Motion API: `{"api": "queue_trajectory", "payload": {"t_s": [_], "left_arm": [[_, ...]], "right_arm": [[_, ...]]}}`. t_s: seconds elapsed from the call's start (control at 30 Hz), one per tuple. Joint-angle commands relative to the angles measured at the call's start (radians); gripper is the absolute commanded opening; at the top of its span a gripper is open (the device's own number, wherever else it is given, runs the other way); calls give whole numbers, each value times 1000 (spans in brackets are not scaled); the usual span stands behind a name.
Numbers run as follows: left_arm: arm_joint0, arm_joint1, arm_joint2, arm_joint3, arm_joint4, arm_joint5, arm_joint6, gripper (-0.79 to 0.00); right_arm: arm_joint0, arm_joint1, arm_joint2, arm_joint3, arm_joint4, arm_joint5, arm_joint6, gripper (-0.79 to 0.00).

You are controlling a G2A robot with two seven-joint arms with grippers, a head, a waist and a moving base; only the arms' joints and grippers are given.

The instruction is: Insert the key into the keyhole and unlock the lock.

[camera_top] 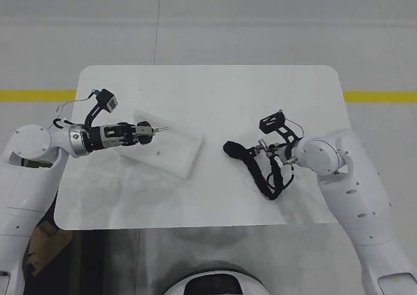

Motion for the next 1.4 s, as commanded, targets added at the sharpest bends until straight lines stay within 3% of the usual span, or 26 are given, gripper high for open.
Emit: {"api": "queue_trajectory", "payload": {"t_s": [0.0,0.33,0.47,0.67,0.83,0.9,0.97,1.0,1.07,1.13,1.2,1.37], "left_arm": [[0,0,0,0,0,0,0,-785],[0,0,0,0,0,0,0,-785],[0,0,0,0,0,0,0,-785],[0,0,0,0,0,0,0,-785],[0,0,0,0,0,0,0,-785],[0,0,0,0,0,0,0,-785],[0,0,0,0,0,0,0,-785],[0,0,0,0,0,0,0,-785],[0,0,0,0,0,0,0,-785],[0,0,0,0,0,0,0,-785],[0,0,0,0,0,0,0,-785],[0,0,0,0,0,0,0,-785]], "right_arm": [[-15,2,46,-12,79,4,-13,-785],[-49,6,91,-46,121,-9,-72,-785],[-175,9,134,-140,102,-18,-325,-785],[-199,0,175,-120,386,-117,-505,-785],[-176,7,196,-70,527,-253,-476,-785],[-159,13,198,-76,510,-280,-427,-785],[-133,22,204,-125,391,-321,-398,-785],[-136,22,208,-132,386,-302,-426,-785],[-124,27,202,-158,376,-292,-374,-785],[-125,26,209,-166,341,-240,-447,-785],[-123,28,194,-176,329,-242,-429,-785],[-137,26,189,-151,445,-203,-483,-785]]}}
